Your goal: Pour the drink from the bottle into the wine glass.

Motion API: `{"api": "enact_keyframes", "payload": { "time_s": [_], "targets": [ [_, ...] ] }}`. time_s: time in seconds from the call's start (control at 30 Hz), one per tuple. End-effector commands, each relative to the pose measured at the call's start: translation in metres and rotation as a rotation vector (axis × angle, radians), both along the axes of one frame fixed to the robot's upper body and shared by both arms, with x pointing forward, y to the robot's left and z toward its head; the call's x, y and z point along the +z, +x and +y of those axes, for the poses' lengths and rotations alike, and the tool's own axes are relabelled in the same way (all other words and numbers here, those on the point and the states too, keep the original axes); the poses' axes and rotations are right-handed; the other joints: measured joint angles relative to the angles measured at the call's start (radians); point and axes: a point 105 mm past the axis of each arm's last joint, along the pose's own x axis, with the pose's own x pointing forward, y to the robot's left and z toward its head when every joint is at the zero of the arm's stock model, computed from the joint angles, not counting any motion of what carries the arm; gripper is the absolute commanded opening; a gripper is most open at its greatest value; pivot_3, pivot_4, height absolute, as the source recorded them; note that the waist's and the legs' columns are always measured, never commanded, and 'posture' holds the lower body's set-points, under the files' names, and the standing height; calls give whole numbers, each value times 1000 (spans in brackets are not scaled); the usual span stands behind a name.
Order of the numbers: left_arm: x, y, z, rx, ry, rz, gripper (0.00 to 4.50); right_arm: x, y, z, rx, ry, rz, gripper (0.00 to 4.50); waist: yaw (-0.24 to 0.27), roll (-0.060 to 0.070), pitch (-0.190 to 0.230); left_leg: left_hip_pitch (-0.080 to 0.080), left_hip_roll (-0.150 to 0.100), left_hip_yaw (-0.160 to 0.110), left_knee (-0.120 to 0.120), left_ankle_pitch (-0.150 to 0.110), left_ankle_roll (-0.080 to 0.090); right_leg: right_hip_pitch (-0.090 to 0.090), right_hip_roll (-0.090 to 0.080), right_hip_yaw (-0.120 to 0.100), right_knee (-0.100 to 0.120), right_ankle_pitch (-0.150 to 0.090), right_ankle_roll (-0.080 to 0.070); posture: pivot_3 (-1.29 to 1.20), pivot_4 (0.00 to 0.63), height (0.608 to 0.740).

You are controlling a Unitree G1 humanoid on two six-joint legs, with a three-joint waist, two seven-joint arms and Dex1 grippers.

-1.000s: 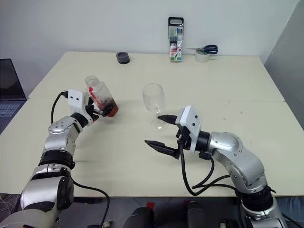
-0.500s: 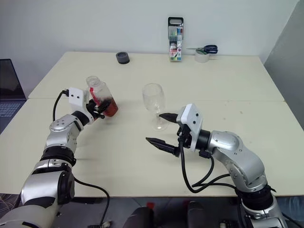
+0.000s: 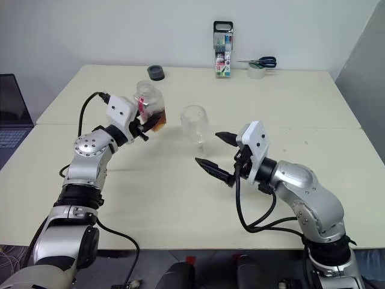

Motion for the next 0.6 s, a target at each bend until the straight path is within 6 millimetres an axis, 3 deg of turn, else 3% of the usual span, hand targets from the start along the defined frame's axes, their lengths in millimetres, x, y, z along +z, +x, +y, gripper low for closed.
{"api": "enact_keyframes", "payload": {
  "time_s": [0.03, 0.6],
  "targets": [
    [40, -7, -23, -49, 117, -198, 1685, 23, 2, -1, -46, 24, -120, 4500, 0, 0, 0, 0, 0, 0, 0, 0, 0, 0, 0, 0, 0, 0, 0, 0, 150, 740],
    [52, -2, -38, -96, 518, -465, 1685, 29, 12, -21, -12, 4, -140, 4500, -1, 0, 0, 0, -1, 1, 0, 0, 0, 0, 0, 0, -1, 0, 0, 0, 150, 740]
  ]
}}
